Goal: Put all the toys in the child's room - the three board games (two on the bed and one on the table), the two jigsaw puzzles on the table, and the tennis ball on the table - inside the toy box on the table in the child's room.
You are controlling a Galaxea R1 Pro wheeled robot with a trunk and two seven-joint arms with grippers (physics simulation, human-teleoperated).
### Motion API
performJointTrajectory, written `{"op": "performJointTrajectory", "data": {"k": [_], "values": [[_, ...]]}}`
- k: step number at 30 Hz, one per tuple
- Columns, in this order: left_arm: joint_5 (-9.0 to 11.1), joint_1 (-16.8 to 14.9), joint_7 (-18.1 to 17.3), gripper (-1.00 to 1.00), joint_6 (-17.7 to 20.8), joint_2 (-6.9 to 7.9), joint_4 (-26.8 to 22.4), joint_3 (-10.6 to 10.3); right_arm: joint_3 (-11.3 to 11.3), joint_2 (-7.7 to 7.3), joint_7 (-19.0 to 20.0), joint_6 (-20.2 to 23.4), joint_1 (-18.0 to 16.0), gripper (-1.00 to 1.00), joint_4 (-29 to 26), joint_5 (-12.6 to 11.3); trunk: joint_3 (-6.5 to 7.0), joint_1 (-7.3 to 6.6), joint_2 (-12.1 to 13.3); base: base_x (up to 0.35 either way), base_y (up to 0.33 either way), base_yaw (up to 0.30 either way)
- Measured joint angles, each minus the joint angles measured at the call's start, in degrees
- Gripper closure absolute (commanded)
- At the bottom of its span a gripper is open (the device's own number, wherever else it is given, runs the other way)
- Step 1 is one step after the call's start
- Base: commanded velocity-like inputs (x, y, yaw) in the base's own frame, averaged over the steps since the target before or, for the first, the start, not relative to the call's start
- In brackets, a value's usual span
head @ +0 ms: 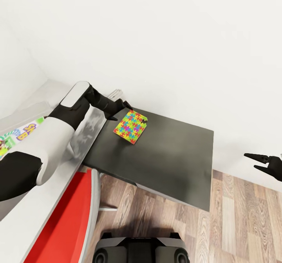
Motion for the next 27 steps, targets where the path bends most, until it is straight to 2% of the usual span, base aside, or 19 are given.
{"op": "performJointTrajectory", "data": {"k": [10, 20, 27], "values": [[-0.53, 1.26, -0.02, -1.0, 0.0, -0.04, -0.06, -0.18, -0.04, 0.0, 0.0, 0.0, 0.0, -1.0, 0.0, 0.0, 0.0, 0.01, 0.0, 0.1, 0.0, 0.0], [-3.39, 2.34, -0.38, -1.0, 0.0, 0.17, -0.02, 0.04, 0.01, 0.0, 0.0, 0.0, 0.0, -1.0, -0.74, -0.03, 0.0, 0.02, 0.0, 0.024, 0.0, 0.0], [-4.35, 2.31, -0.57, -1.0, -0.12, 0.22, -0.01, 0.06, 0.0, 0.01, 0.0, 0.0, 0.05, -1.0, -1.8, 0.0, 0.0, 0.02, 0.0, 0.007, 0.0, 0.0]]}}
